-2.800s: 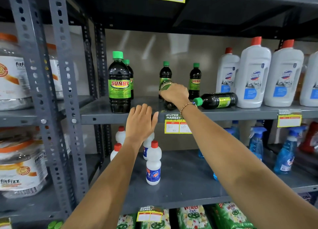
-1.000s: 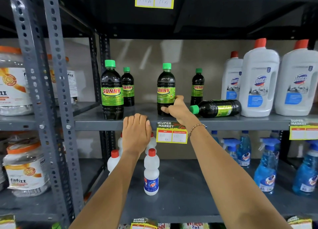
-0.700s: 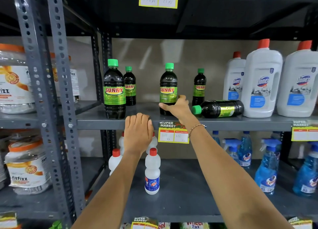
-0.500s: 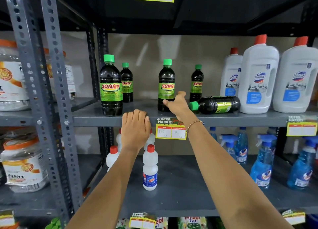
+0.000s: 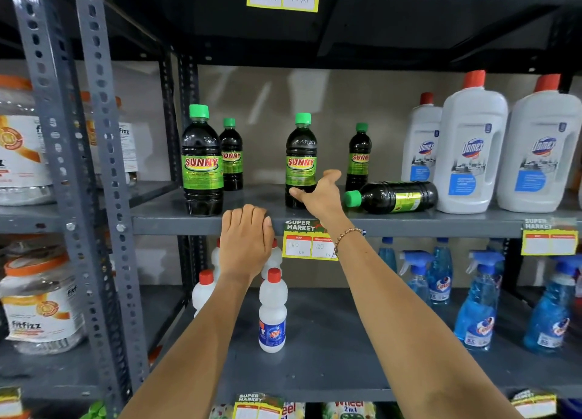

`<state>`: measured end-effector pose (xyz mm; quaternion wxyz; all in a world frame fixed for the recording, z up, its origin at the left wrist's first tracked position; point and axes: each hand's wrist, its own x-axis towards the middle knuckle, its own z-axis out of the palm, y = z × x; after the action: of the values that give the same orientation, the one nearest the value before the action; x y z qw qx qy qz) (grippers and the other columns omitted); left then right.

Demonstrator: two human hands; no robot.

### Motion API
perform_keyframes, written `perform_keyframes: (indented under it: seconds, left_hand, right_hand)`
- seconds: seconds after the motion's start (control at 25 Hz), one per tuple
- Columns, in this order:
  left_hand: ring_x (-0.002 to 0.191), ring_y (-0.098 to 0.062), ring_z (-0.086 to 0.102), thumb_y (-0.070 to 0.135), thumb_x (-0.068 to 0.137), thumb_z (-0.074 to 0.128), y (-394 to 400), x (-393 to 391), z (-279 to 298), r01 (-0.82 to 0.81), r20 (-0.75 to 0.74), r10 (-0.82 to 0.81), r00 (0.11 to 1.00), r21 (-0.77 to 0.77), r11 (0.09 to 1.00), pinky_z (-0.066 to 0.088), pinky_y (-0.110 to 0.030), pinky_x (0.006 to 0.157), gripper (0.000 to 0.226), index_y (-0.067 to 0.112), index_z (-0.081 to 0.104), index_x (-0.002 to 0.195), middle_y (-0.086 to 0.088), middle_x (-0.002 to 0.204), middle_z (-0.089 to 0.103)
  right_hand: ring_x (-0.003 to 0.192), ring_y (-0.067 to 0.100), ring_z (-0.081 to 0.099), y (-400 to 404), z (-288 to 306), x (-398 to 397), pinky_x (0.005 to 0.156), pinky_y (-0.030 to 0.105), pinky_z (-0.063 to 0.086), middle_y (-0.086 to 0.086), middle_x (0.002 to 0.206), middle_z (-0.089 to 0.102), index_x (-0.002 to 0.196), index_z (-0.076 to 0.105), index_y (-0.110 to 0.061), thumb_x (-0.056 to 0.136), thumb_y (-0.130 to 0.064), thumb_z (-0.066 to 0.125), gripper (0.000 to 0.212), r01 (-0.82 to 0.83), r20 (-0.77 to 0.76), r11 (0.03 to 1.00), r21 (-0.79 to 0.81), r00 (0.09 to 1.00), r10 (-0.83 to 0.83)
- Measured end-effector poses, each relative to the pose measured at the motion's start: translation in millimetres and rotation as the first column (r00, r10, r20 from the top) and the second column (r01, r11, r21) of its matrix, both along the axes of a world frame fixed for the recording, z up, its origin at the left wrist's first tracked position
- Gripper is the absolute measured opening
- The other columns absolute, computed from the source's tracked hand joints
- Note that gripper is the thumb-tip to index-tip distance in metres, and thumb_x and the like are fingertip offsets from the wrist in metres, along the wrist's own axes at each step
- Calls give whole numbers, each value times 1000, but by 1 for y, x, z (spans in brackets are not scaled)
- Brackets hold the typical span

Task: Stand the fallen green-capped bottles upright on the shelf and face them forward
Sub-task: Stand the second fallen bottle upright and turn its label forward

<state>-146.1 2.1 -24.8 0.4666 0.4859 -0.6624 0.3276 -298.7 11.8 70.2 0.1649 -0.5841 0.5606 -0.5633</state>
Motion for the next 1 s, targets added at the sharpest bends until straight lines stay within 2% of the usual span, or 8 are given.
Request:
perform_keyframes:
  seconds: [0.44, 0.56, 0.64, 0.72, 0.8, 0.84, 0.92, 1.0]
  left_hand:
    - [72, -24, 49, 27, 97, 33, 0, -1, 4, 32, -17, -33, 999, -47, 998, 36, -37, 75, 31, 11, 56, 84, -6, 80, 56]
    - [74, -27, 54, 33, 97, 34, 8, -7, 22, -33, -49, 35, 998, 40, 999, 38, -39, 71, 39, 9, 61, 81, -6, 77, 61]
    - [89, -31, 59, 41, 98, 36, 10, -12, 46, -31, -45, 42, 998, 233, 972, 41, -40, 74, 43, 8, 63, 95, -10, 93, 67]
    - [118, -30, 52, 49, 96, 43, 2, -16, 72, 131, -69, -112, 991, 452, 882, 42, -42, 88, 54, 8, 49, 130, -13, 127, 57]
    - [136, -30, 37, 45, 92, 55, -15, -22, 95, 379, -250, -287, 925, 666, 642, 36, -41, 103, 80, 7, 16, 150, -15, 150, 36]
    - [136, -29, 37, 40, 92, 59, -27, -24, 101, 502, -388, -321, 864, 715, 487, 35, -39, 106, 83, 8, 11, 151, -14, 151, 35]
    - [128, -24, 47, 29, 89, 65, -50, -25, 102, 654, -569, -326, 755, 689, 312, 37, -39, 108, 66, 16, 32, 144, -8, 141, 50]
    - [119, -21, 54, 22, 86, 67, -60, -27, 96, 693, -616, -318, 721, 631, 348, 40, -42, 106, 51, 18, 47, 133, -4, 128, 61]
  right_hand:
    - [101, 20, 50, -1, 0, 1, 87, 30, 41, 14, 123, 54, 129, 25, -8, 84, -16, 70, 64, -4, -15, 1000, 14, 1000, 4]
    - [110, 22, 52, -2, -4, -3, 95, 34, 43, 16, 129, 54, 133, 24, -11, 88, -13, 64, 61, -29, 53, 999, 42, 998, 27]
    - [121, 23, 51, -2, -5, -5, 103, 38, 42, 17, 135, 53, 138, 23, -11, 91, -9, 58, 58, -56, 86, 997, 59, 995, 51]
    - [126, 25, 49, -5, -3, -8, 107, 40, 40, 16, 138, 50, 141, 22, -10, 93, -9, 55, 59, -62, 98, 993, 96, 994, 52]
    - [125, 28, 50, -11, 0, -9, 107, 41, 40, 16, 137, 51, 140, 28, -6, 92, -13, 56, 56, -39, 62, 987, 155, 998, 30]
    - [121, 29, 53, -14, 0, -9, 105, 42, 42, 15, 133, 55, 136, 36, -5, 91, -14, 57, 50, -28, 35, 985, 168, 999, 23]
    - [112, 29, 59, -19, 0, -8, 99, 41, 47, 16, 123, 63, 124, 53, -4, 90, -16, 59, 37, -12, -5, 986, 164, 1000, 13]
    - [107, 29, 61, -21, -1, -11, 91, 35, 48, 15, 116, 66, 118, 60, -4, 90, -17, 59, 31, 8, -26, 991, 131, 1000, -4]
